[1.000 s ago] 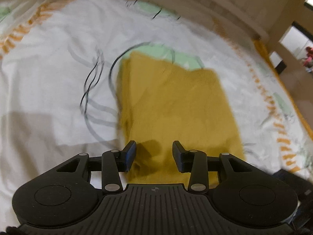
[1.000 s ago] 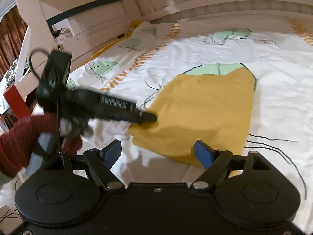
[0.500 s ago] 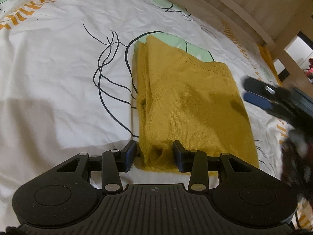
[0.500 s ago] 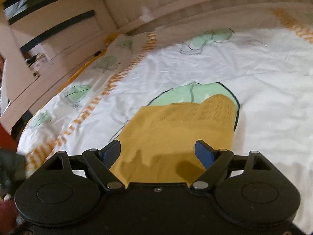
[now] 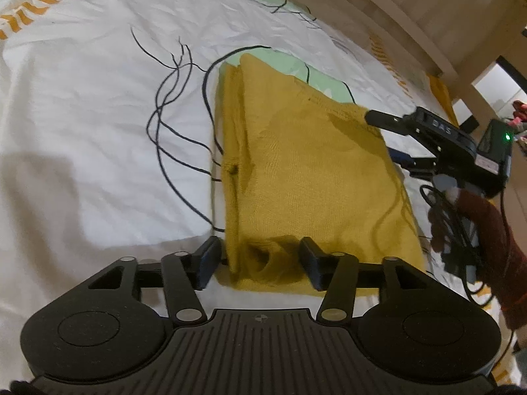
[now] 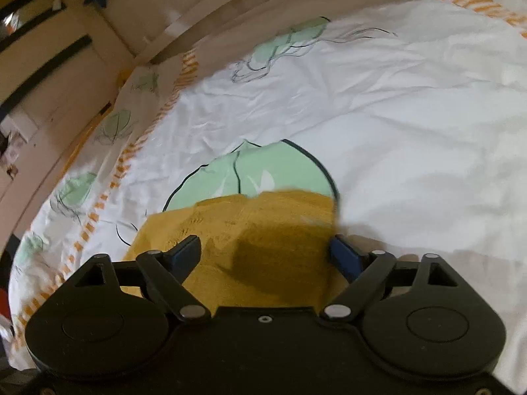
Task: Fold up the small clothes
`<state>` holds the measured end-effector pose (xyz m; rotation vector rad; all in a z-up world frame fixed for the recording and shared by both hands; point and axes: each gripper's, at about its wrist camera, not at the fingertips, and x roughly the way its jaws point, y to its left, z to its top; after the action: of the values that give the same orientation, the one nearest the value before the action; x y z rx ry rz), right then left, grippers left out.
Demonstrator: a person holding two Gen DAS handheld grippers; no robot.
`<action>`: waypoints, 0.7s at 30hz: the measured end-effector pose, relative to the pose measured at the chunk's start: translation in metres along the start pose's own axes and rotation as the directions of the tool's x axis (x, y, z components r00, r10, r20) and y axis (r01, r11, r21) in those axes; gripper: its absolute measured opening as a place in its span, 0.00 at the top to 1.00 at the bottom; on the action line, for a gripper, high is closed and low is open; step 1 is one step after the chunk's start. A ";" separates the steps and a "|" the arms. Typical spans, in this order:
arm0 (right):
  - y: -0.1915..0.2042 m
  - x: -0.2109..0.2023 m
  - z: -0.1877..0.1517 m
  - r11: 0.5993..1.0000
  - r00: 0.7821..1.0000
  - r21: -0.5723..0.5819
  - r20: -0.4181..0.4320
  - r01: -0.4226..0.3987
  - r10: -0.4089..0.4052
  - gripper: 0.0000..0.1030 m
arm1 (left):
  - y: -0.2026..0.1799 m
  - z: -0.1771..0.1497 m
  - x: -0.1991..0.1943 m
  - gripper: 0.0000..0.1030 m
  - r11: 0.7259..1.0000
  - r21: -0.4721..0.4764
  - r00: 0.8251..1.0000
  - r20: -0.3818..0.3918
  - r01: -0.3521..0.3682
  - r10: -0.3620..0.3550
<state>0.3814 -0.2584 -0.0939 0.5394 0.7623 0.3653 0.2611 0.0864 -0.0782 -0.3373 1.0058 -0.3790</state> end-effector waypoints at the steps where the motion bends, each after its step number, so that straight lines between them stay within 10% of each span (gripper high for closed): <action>1: -0.003 -0.004 -0.002 1.000 1.000 0.012 0.004 -0.010 0.010 0.15 | -0.002 0.001 0.001 0.43 1.000 0.006 1.000 -0.005 0.002 -0.002; 21: -0.033 0.015 0.001 0.935 0.948 0.170 -0.003 -0.312 0.317 0.00 | -0.010 0.023 0.041 0.28 0.971 -0.097 0.973 -0.046 0.219 -0.224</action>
<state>0.3961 -0.2785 -0.1206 0.8203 0.7402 0.6114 0.2989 0.0616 -0.0933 -0.5266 1.0456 -0.5485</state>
